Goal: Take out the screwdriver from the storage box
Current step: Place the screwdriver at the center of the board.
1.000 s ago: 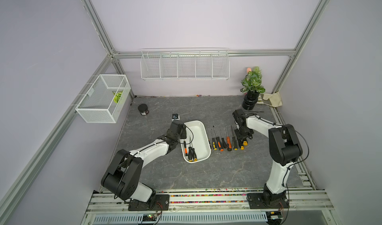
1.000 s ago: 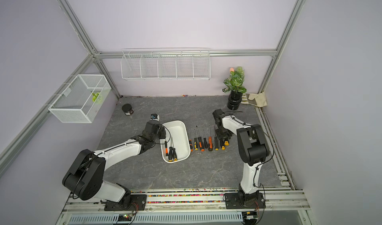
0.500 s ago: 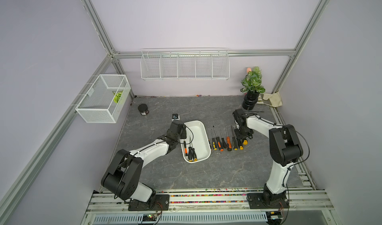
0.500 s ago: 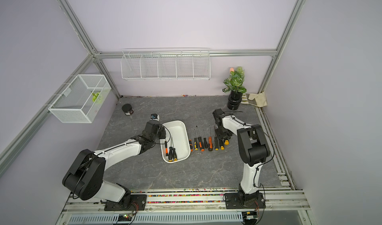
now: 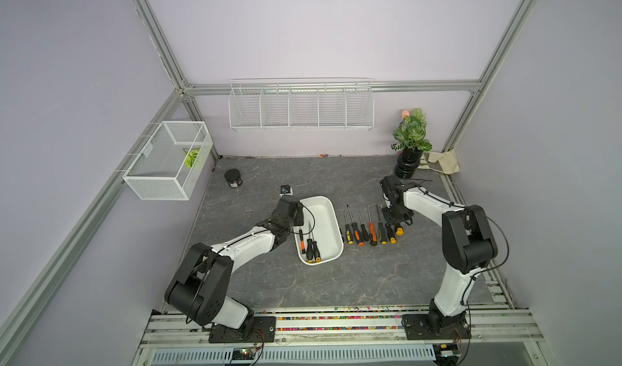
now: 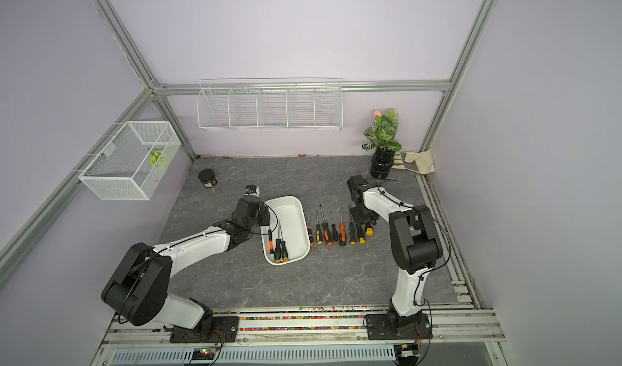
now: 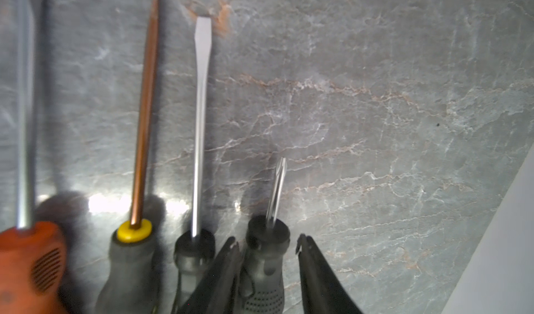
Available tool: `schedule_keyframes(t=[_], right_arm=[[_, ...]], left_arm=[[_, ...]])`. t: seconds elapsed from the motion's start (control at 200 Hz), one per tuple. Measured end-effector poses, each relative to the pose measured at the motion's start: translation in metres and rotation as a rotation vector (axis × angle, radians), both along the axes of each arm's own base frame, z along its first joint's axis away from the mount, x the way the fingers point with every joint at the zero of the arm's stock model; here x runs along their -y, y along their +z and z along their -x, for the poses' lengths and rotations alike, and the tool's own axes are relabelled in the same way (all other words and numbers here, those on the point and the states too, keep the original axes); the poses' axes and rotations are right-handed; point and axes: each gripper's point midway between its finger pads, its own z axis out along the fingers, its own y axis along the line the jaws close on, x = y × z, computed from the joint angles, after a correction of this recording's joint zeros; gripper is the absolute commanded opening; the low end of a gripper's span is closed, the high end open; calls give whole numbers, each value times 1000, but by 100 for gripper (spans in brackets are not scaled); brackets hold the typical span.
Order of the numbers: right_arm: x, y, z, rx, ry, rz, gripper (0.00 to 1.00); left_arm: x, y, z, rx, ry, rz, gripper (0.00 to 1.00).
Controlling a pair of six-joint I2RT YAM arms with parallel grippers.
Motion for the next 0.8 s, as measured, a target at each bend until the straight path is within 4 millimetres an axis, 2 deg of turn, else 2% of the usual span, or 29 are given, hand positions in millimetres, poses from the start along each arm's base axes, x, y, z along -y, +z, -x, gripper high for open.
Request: schedule_keyframes(t=[0.205,0.305,0.37,0.48,0.645,0.725,0.8], right_arm=[[-7,6,10,25,-12,-60,38],[-13,20,16,66,-13,-87,39],[-24,35,19,109,3,-109,39],[-60,69,30,199,60,-195,42],[-128,122,68,310,166,-429,47],[-160,136,88,321,216,-508,47],[-186,136,104,300,258,-549,47]], left_arm=[[0,0,0,0,0,0,0],[0,0,0,0,1,0,0],[0,0,0,0,1,0,0],[-1,0,0,0,3,-2,0],[-1,0,0,1,5,-4,0],[-1,0,0,0,6,-5,0],[-1,0,0,-1,6,-5,0]])
